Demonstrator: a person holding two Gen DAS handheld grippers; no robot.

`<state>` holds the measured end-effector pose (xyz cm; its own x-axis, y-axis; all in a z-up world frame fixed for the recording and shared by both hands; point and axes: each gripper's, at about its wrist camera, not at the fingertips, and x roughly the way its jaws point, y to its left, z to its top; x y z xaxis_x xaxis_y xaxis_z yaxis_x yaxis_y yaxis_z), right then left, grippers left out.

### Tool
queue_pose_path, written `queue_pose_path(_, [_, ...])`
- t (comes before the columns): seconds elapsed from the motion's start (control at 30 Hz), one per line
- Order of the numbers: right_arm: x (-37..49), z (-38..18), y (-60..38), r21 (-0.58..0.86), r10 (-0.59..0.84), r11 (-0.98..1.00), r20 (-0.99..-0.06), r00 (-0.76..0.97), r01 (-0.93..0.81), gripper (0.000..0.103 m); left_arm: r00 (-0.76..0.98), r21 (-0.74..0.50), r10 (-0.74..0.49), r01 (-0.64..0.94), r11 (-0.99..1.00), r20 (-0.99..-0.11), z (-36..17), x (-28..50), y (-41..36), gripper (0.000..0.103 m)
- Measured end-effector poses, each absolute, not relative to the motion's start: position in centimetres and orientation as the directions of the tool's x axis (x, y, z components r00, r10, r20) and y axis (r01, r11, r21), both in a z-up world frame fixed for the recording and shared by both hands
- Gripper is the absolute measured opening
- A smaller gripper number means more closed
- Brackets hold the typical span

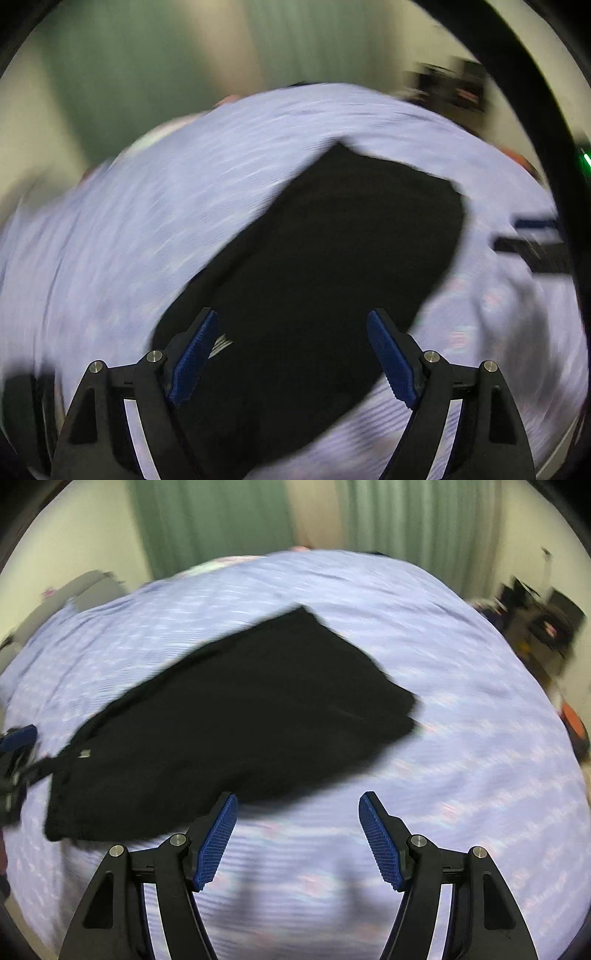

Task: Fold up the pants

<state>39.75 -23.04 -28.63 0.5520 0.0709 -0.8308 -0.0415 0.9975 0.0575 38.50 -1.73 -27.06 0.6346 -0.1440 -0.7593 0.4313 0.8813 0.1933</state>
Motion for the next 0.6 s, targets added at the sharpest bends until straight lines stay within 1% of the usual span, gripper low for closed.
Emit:
queue_pose_path(0.03, [39.5,-28.9,-24.6,0.045,0.042,0.999,-0.840,0.541,-0.008,0.068,0.627,0.215,-0.182,0.503,0.837,-0.757,-27.8,38.4,-4.2,0.082])
queue_pose_path(0.07, [39.1,-29.2,-25.8,0.033,0.019,0.999,-0.845,0.534,0.018,0.068,0.621,0.228,-0.210,0.549,0.804,-0.755,-28.1,38.5,-5.9,0.080])
queue_pose_path(0.13, [38.1,-29.6,-27.1,0.018,-0.019,0.998,-0.848,0.530,0.064,0.068,0.612,0.272,-0.276,0.650,0.710,-0.741,-29.2,38.5,-9.8,0.079])
queue_pose_path(0.2, [36.9,-30.1,-28.7,0.022,-0.042,0.993,-0.854,0.518,0.117,0.068,0.605,0.320,-0.325,0.717,0.619,-0.726,-30.4,38.2,-13.3,0.073])
queue_pose_path(0.23, [36.3,-30.3,-29.3,0.031,-0.045,0.990,-0.858,0.512,0.139,0.068,0.587,0.328,-0.345,0.749,0.577,-0.733,-31.1,38.4,-14.6,0.072])
queue_pose_path(0.3, [35.2,-31.2,-30.4,0.063,-0.034,0.982,-0.868,0.495,0.179,0.068,0.559,0.347,-0.353,0.787,0.510,-0.750,-31.8,38.7,-17.2,0.066])
queue_pose_path(0.33, [34.8,-31.5,-30.7,0.075,-0.029,0.979,-0.871,0.490,0.192,0.068,0.552,0.370,-0.342,0.801,0.470,-0.760,-33.0,39.2,-18.5,0.064])
queue_pose_path(0.4, [34.1,-32.1,-31.5,0.091,-0.027,0.972,-0.873,0.487,0.216,0.068,0.541,0.390,-0.322,0.815,0.429,-0.777,-34.2,39.6,-19.8,0.054])
queue_pose_path(0.47, [33.5,-32.6,-31.9,0.111,-0.021,0.966,-0.869,0.494,0.235,0.068,0.533,0.392,-0.296,0.817,0.422,-0.793,-35.0,40.6,-20.7,0.051])
queue_pose_path(0.5, [33.3,-32.7,-32.0,0.123,-0.014,0.963,-0.868,0.497,0.240,0.068,0.527,0.385,-0.287,0.818,0.428,-0.800,-35.4,41.4,-20.9,0.045])
queue_pose_path(0.53, [33.2,-32.7,-32.2,0.137,-0.001,0.961,-0.866,0.501,0.241,0.068,0.520,0.376,-0.277,0.817,0.437,-0.808,-35.6,42.2,-21.1,0.042])
queue_pose_path(0.57, [33.3,-32.7,-32.2,0.150,0.009,0.959,-0.863,0.505,0.240,0.068,0.513,0.369,-0.267,0.817,0.442,-0.816,-35.7,42.8,-21.1,0.033])
queue_pose_path(0.6, [33.4,-32.8,-32.2,0.161,0.017,0.958,-0.859,0.512,0.239,0.068,0.507,0.362,-0.261,0.818,0.447,-0.822,-35.9,43.4,-21.6,0.016])
